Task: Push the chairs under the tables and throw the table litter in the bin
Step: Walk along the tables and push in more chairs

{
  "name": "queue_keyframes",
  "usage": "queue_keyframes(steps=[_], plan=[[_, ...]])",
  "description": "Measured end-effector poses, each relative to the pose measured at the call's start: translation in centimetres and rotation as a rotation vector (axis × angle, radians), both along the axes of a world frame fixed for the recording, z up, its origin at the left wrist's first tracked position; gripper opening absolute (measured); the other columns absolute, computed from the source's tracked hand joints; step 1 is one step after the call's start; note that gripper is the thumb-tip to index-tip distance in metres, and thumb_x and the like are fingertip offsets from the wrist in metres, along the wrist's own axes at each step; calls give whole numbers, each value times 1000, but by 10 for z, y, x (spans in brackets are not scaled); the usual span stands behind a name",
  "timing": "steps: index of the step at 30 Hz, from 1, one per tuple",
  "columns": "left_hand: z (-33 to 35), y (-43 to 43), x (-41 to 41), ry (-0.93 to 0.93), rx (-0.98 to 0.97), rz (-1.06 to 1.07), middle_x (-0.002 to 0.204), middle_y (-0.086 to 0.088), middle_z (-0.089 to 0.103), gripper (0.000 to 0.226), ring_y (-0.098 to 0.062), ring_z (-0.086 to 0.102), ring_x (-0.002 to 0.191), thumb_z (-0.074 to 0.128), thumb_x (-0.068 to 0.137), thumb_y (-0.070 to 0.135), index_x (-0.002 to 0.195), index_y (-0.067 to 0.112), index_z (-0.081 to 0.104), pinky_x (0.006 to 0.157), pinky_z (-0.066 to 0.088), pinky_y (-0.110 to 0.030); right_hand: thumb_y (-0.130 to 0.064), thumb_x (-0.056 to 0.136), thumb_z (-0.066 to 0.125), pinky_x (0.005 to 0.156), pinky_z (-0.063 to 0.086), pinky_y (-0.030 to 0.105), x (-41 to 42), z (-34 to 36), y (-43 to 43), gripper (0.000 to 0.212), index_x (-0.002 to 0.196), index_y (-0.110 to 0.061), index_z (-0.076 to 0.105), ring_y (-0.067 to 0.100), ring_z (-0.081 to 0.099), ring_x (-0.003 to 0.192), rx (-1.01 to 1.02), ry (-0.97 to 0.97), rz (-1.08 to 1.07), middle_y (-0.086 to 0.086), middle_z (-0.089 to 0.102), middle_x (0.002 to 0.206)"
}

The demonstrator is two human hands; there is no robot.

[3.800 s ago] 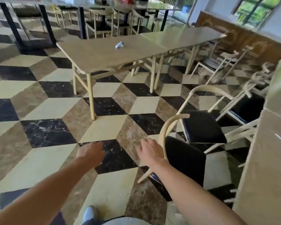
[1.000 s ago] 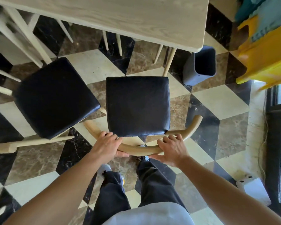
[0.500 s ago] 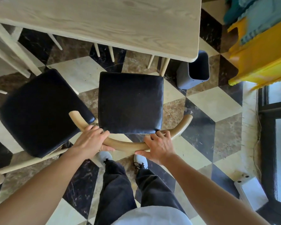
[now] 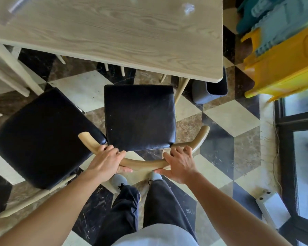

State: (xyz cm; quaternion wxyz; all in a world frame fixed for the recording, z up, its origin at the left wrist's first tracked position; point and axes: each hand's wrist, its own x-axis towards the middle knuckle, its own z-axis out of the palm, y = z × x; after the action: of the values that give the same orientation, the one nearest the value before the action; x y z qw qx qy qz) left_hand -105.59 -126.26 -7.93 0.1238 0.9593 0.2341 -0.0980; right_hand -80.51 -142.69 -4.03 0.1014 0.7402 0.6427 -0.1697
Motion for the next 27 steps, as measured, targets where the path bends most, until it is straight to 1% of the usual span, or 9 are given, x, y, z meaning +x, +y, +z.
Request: queue_keyframes(steps=[5, 9, 11, 13, 17, 19, 22, 24, 27], plan=[[-6, 16, -1, -3, 53, -57, 74, -2, 64, 80, -26, 60, 72, 26, 78, 83, 92, 16, 68, 69, 46, -43, -88, 79, 36, 84, 39, 54, 0, -5, 10, 72, 93, -24, 66, 30, 59, 82, 9, 22, -13, 1, 64, 82], [-2, 44, 5, 5, 13, -91, 80, 0, 65, 77, -25, 62, 83, 28, 79, 83, 94, 18, 68, 75, 48, -42, -89, 80, 33, 86, 36, 52, 3, -8, 29, 73, 98, -26, 66, 27, 56, 85, -4, 36, -35, -1, 64, 84], [4, 59, 11, 47, 1, -108, 83, 2, 65, 76, -22, 62, 91, 26, 80, 84, 93, 21, 66, 79, 49, -42, -89, 81, 31, 86, 36, 52, 6, -8, 38, 74, 97, -26, 66, 28, 56, 85, -7, 46, -43, -1, 64, 85], [8, 67, 18, 64, 8, -124, 81, 4, 65, 74, -20, 62, 95, 24, 81, 84, 89, 23, 66, 78, 52, -41, -88, 81, 32, 86, 35, 53, 12, -9, 46, 73, 95, -25, 66, 30, 55, 84, -14, 54, -52, 1, 65, 84], [7, 88, 35, 87, 11, -134, 76, 5, 64, 80, -21, 64, 94, 16, 83, 85, 87, 23, 67, 77, 52, -41, -87, 82, 36, 85, 35, 53, 28, -10, 63, 71, 91, -23, 65, 31, 55, 81, 23, 53, -67, 2, 64, 81], [8, 109, 46, 132, -25, -138, 82, 3, 66, 86, -23, 64, 93, 13, 81, 86, 94, 21, 68, 81, 50, -44, -86, 81, 37, 84, 37, 52, 34, -8, 79, 70, 90, -22, 64, 31, 56, 80, 25, 62, -86, 4, 65, 82], [13, 139, 60, 272, -95, -151, 102, 4, 62, 106, -21, 55, 108, -5, 69, 92, 117, 24, 61, 98, 37, -42, -85, 83, 36, 84, 41, 54, 38, -6, 100, 69, 92, -23, 64, 31, 58, 80, 37, 85, -102, 3, 66, 82], [13, 155, 68, 278, -93, -149, 107, 4, 60, 111, -21, 50, 113, -12, 62, 93, 118, 26, 56, 101, 30, -40, -86, 84, 32, 84, 41, 54, 42, -6, 114, 70, 93, -24, 64, 31, 58, 82, 25, 83, -109, 2, 66, 83], [16, 171, 77, 226, -114, -142, 108, 1, 61, 112, -23, 51, 114, -11, 63, 93, 115, 23, 59, 101, 31, -42, -85, 83, 31, 87, 40, 53, 47, -7, 127, 70, 104, -28, 64, 29, 59, 87, 11, 87, -135, 1, 67, 89]])
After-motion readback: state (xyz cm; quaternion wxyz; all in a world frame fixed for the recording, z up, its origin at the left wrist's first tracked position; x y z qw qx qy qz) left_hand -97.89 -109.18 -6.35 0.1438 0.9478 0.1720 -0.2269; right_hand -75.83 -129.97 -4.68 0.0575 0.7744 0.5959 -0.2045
